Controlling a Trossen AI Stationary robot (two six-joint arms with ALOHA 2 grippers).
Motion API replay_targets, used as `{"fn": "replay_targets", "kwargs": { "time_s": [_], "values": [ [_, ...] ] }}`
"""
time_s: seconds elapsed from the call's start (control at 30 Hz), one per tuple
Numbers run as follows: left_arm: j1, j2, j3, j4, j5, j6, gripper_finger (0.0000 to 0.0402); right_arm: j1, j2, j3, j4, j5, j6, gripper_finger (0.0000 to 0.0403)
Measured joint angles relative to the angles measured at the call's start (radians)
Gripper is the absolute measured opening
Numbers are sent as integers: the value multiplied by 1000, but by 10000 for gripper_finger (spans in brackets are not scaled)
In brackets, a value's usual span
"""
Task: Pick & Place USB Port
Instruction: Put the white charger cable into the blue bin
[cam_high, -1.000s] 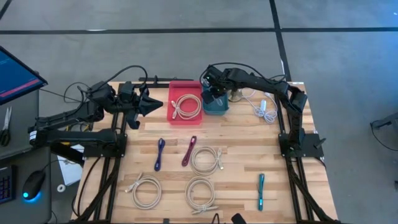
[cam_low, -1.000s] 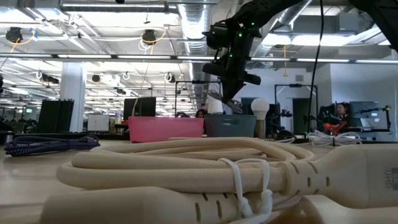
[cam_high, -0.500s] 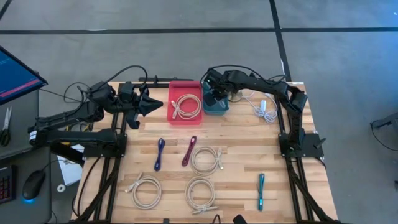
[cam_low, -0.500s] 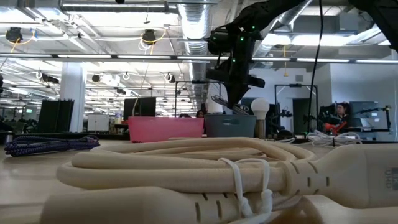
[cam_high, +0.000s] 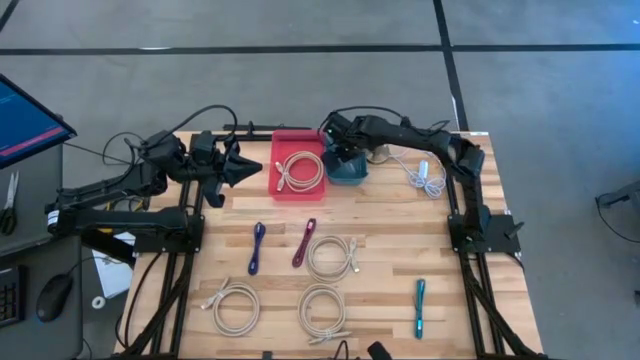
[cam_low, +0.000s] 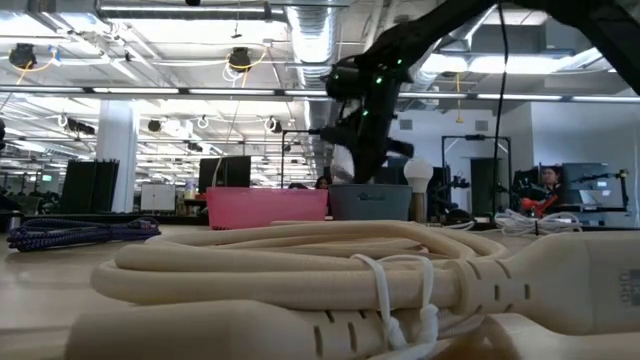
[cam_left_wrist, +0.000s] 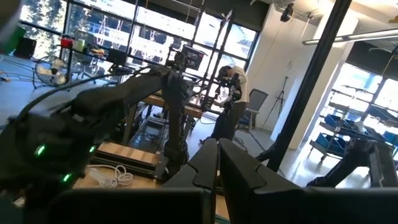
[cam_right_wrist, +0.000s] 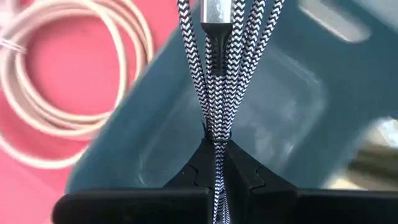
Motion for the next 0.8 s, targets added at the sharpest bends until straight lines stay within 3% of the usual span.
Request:
{"fn": "replay_targets", "kwargs": {
  "time_s": [0.5,0.8],
  "values": [
    [1,0,1,-51,0,1,16,26,75,-1,10,-3,-17,4],
    [1,0,1,-52,0,2,16,21,71,19,3,0,-27,69]
  ]
}}
